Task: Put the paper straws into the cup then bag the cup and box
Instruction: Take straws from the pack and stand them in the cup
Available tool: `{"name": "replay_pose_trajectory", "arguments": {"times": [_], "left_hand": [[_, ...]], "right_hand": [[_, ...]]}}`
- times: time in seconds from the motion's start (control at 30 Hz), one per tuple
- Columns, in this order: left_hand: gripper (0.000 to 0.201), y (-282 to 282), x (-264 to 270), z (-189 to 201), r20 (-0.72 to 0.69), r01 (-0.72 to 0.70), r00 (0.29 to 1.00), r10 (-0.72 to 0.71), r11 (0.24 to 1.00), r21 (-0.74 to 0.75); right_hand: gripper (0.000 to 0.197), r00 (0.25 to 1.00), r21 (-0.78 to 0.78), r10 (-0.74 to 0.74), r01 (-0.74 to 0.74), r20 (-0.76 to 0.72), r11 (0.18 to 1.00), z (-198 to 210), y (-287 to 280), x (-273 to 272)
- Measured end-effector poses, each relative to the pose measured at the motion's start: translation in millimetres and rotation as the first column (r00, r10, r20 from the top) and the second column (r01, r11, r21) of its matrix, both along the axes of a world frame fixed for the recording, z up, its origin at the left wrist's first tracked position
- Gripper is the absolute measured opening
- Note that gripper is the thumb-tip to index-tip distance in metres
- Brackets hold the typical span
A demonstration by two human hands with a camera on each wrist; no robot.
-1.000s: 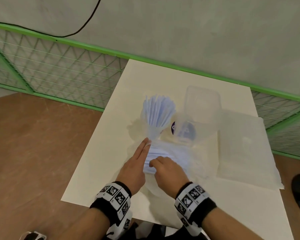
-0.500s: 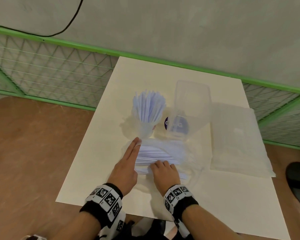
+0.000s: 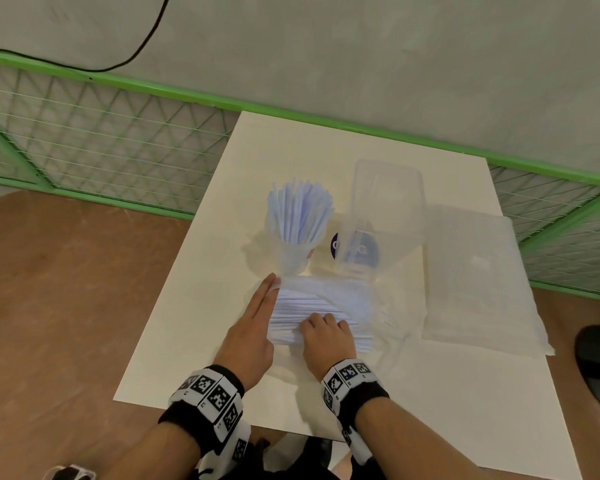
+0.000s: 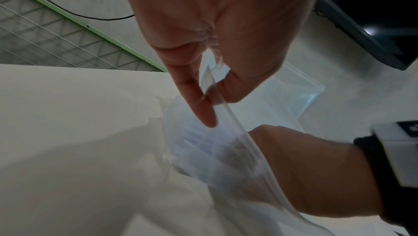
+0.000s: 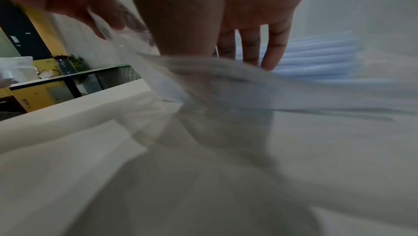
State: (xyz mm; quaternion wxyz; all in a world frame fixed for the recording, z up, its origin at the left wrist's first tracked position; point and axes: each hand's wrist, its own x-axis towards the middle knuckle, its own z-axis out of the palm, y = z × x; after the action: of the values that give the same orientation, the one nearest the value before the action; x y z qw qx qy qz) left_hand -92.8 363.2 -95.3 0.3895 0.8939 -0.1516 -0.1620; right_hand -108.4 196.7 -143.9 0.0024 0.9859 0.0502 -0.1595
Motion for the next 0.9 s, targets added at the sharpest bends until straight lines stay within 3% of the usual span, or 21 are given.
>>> {"name": "replay_pose_trajectory", "arguments": {"times": [0.47, 0.7, 0.9], "left_hand": [[0.102, -0.2, 1.3, 1.8, -0.003, 0.0, 1.0, 0.0, 1.0, -0.009], [0.102, -1.6, 3.5, 3.6, -0.028, 0.006, 1.0, -0.005, 1.0, 0.007], [0.1, -1.9, 6.7, 7.1, -0.04, 0.012, 0.999, -0.012, 1.0, 0.006]], "right_hand": [[0.043, 0.999, 0.062, -0.031, 0.03, 0.023, 0.998, -3.4, -1.1, 0.6], [0.038, 0.999, -0.015, -0.007, 0.007, -0.043, 1.0, 0.5, 0.8, 6.8], [0.05, 1.0, 0.034, 0.004, -0.003, -0.011, 0.999, -0.9, 3.4, 5.5]]}}
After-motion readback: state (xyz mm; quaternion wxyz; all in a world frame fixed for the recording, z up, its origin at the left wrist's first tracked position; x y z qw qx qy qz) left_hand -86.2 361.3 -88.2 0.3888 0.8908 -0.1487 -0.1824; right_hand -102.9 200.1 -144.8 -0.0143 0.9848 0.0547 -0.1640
